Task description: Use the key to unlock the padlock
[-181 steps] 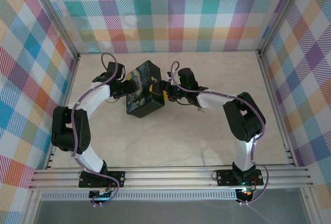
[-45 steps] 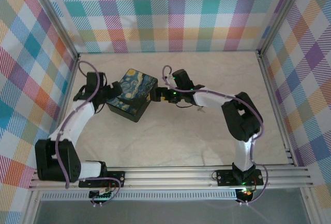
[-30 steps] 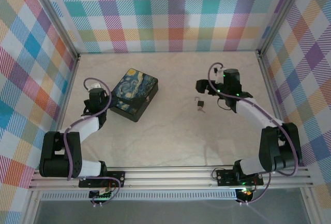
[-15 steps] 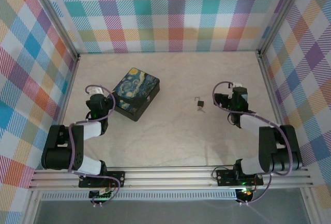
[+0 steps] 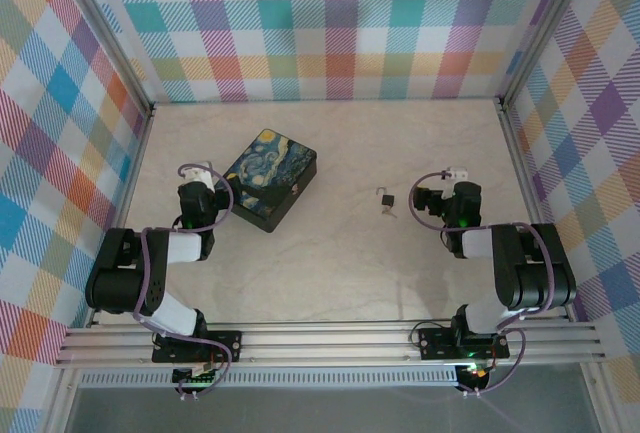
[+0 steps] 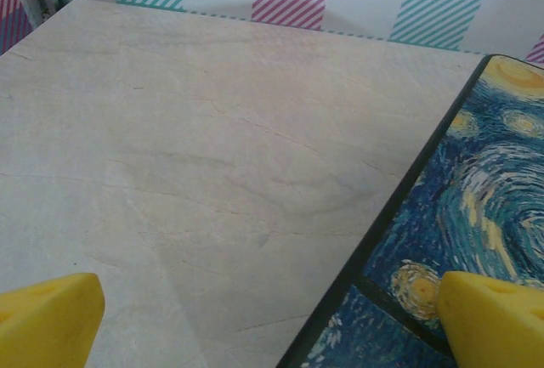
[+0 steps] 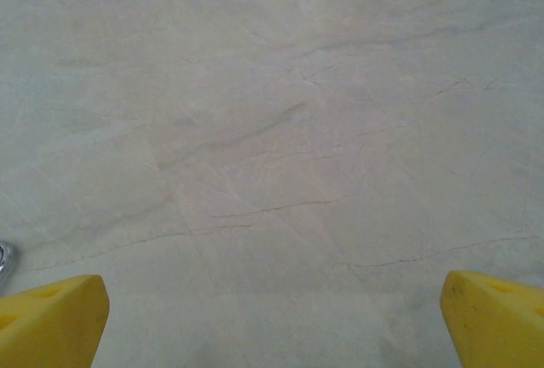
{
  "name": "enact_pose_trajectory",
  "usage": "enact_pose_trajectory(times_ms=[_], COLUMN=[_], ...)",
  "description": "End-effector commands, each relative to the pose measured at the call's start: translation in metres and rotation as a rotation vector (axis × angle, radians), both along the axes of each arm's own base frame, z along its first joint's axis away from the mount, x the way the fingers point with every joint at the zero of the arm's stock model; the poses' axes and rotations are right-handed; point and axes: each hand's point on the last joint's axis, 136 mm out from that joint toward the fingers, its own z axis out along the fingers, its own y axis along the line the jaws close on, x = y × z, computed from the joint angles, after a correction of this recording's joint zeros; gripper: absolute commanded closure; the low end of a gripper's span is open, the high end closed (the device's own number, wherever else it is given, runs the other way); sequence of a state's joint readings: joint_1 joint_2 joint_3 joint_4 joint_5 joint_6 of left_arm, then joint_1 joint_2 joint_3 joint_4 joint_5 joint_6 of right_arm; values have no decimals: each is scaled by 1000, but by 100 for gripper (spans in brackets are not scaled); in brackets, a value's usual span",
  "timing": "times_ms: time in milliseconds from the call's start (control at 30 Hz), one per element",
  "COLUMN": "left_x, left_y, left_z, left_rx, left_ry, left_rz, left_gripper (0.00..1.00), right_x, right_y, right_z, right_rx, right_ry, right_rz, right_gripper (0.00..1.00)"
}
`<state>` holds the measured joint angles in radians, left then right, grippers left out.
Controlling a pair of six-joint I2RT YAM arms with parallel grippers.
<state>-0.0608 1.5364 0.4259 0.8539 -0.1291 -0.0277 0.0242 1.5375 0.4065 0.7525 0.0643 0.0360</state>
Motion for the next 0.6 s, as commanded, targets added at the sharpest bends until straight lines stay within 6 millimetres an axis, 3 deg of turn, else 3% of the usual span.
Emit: enact_pose_trajectory(times_ms=[0, 567], left_x=[-6, -7], left_y=[-3, -4], left_z=[-23, -24], left_rx=[53, 54], left_ry=[83, 85], left_rz=[-21, -24], left_gripper=[0, 0], right_x=[8, 9], right_y=[3, 2], right_z=[20, 21], right_rx=[3, -1], right_ry=[-86, -94], right_rz=[33, 29], right_gripper=[0, 0])
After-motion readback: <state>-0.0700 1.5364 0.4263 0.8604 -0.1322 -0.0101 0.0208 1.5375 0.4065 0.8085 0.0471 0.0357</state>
